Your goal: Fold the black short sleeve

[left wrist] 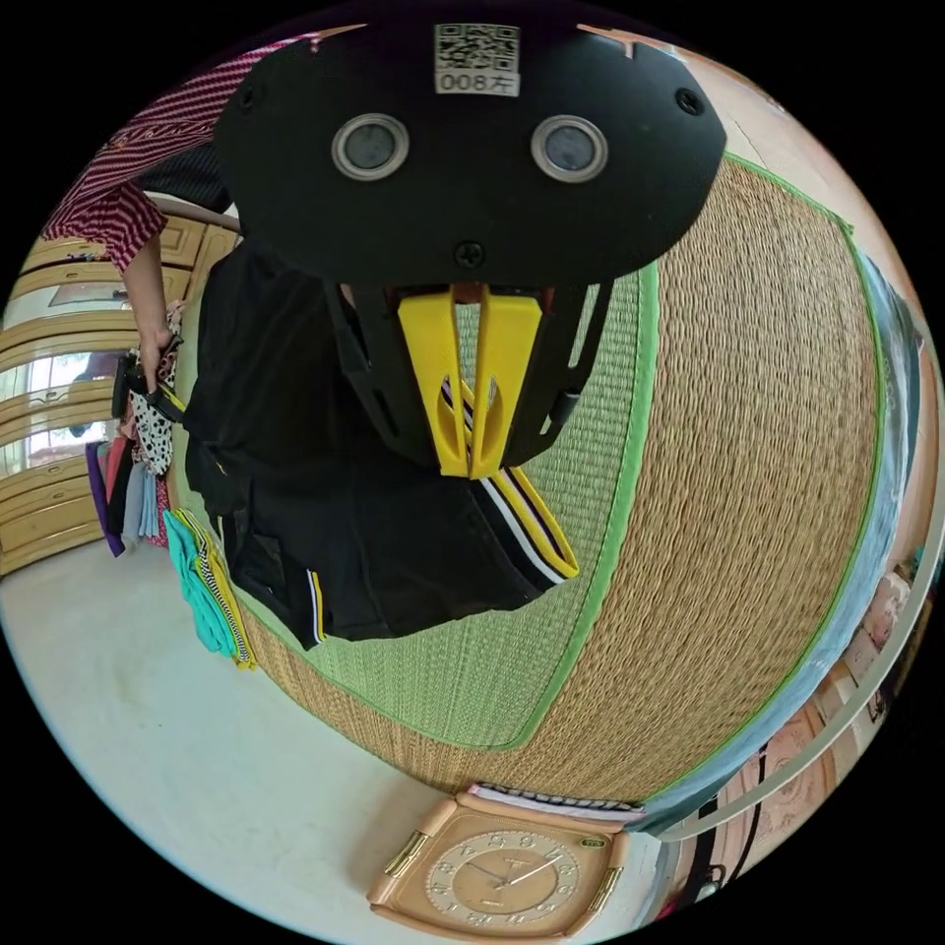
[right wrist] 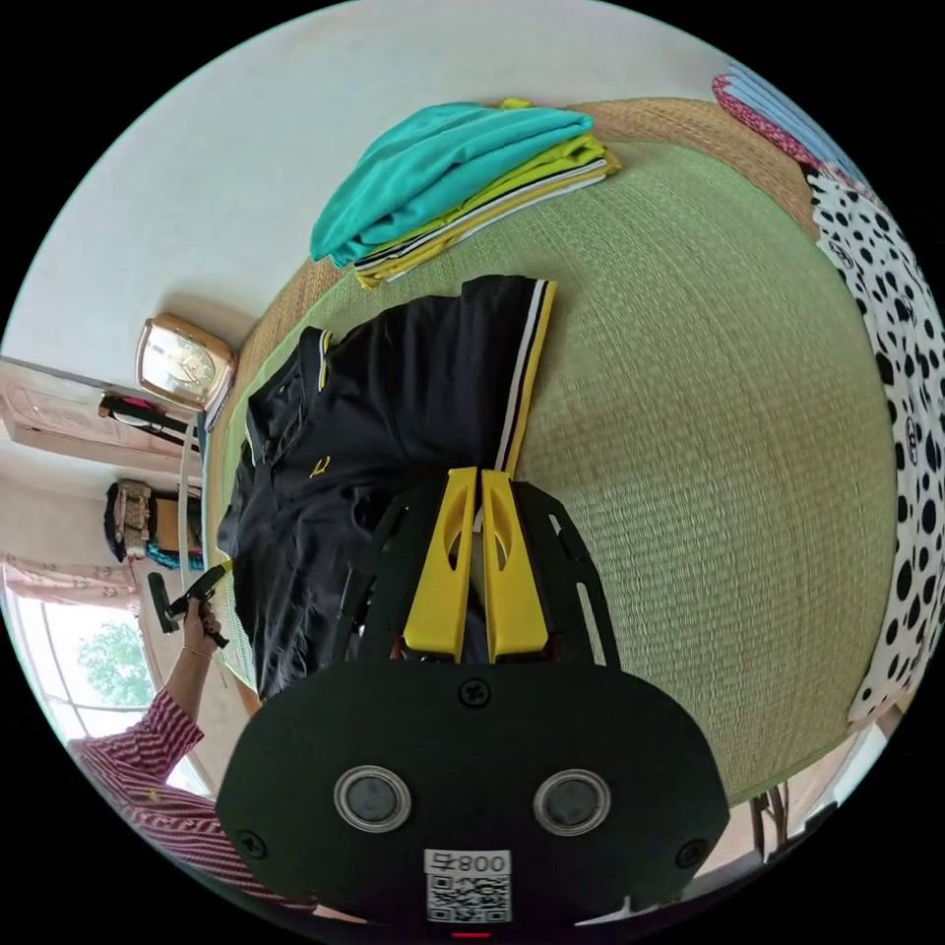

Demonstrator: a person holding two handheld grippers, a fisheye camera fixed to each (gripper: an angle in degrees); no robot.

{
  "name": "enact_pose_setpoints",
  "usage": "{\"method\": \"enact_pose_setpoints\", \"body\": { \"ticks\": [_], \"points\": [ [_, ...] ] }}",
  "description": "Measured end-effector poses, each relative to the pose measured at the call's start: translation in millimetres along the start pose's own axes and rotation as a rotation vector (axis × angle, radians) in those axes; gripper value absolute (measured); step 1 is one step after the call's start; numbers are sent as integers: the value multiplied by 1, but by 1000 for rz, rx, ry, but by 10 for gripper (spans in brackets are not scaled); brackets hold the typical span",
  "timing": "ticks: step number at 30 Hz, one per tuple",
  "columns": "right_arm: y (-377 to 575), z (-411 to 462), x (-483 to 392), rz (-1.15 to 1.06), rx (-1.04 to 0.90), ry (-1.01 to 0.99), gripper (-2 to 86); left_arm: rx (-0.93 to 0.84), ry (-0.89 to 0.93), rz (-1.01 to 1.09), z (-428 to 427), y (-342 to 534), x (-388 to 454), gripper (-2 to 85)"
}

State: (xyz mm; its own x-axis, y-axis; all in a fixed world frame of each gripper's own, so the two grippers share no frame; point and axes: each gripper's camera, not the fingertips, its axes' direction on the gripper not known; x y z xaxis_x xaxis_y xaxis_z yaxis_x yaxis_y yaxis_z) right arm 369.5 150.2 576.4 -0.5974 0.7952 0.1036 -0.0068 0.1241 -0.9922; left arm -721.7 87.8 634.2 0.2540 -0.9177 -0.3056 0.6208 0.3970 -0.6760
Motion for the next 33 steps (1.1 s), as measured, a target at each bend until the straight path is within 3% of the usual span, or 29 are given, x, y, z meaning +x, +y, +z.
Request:
{"method": "enact_pose_setpoints", "body": {
  "ticks": [6,11,19,25,33],
  "points": [
    [-22,-35,-44,-73,170,-26,1,140,81,22,-24,-9,8,2],
    [-83,9,-145,-296,101,-13,0,107,168,96,7,-44,33,1],
    [-184,127,-274,-488,-28,242,0,64,279,172,53,-90,56,1],
    [-245,183,-297,-477,-55,455,0,44,332,215,77,-110,61,1],
    [-263,193,-287,-484,-24,547,-1,21,371,231,102,-128,54,1]
  ]
}}
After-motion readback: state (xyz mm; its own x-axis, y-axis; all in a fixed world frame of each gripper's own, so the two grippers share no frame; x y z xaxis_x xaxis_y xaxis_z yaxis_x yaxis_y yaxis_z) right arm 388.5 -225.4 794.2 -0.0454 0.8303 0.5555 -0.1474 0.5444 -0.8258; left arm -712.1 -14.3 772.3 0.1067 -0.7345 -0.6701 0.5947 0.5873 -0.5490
